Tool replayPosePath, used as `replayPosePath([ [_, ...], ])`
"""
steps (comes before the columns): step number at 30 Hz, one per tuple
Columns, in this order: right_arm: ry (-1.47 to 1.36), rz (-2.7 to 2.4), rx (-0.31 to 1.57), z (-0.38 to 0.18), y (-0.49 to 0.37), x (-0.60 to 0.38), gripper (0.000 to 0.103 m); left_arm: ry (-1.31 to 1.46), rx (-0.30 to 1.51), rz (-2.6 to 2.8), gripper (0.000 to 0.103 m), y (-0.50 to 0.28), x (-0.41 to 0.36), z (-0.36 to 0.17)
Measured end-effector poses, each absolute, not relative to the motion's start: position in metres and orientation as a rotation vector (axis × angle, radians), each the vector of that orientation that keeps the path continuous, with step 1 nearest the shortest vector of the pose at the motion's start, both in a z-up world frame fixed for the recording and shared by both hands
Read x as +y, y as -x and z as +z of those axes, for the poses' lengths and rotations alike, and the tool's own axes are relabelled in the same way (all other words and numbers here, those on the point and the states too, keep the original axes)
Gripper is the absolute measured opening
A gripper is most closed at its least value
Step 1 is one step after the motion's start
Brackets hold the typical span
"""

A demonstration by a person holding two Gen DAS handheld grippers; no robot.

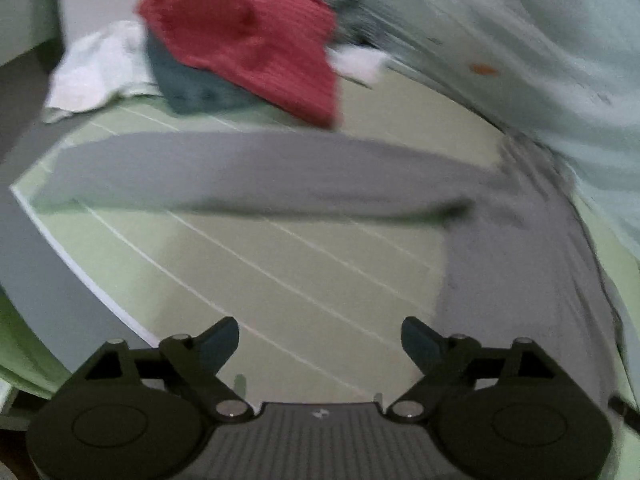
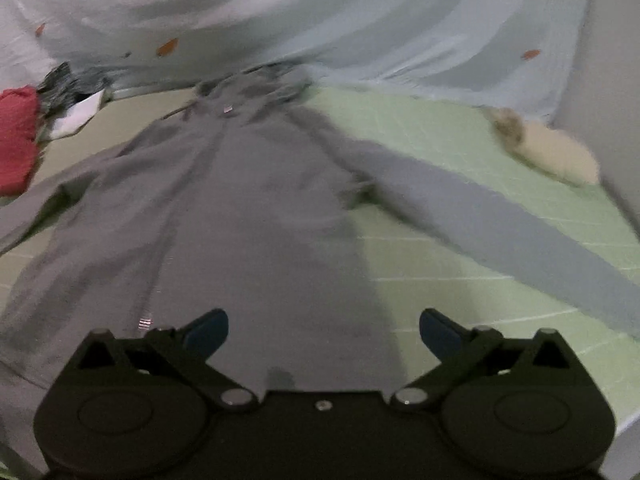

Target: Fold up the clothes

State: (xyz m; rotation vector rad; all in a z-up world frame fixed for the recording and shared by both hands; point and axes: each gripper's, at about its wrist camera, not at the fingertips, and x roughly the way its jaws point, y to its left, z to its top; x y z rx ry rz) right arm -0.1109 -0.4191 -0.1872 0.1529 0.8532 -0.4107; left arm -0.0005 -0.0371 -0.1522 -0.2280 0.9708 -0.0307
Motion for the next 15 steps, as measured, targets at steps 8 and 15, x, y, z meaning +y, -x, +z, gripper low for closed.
replayPosePath([
  [8,-0.157,-0.351,0.946,-0.212,0.047,-0.352,0.103,0.307,0.958,0.161,0.089,-0.055,0.075,-0.162],
  [15,-0.149,-0.397,0.955,-0.222,0.003,-0.312,0.103,0.375,0.961,0.286,0.089,-0.100,0.161,-0.181],
])
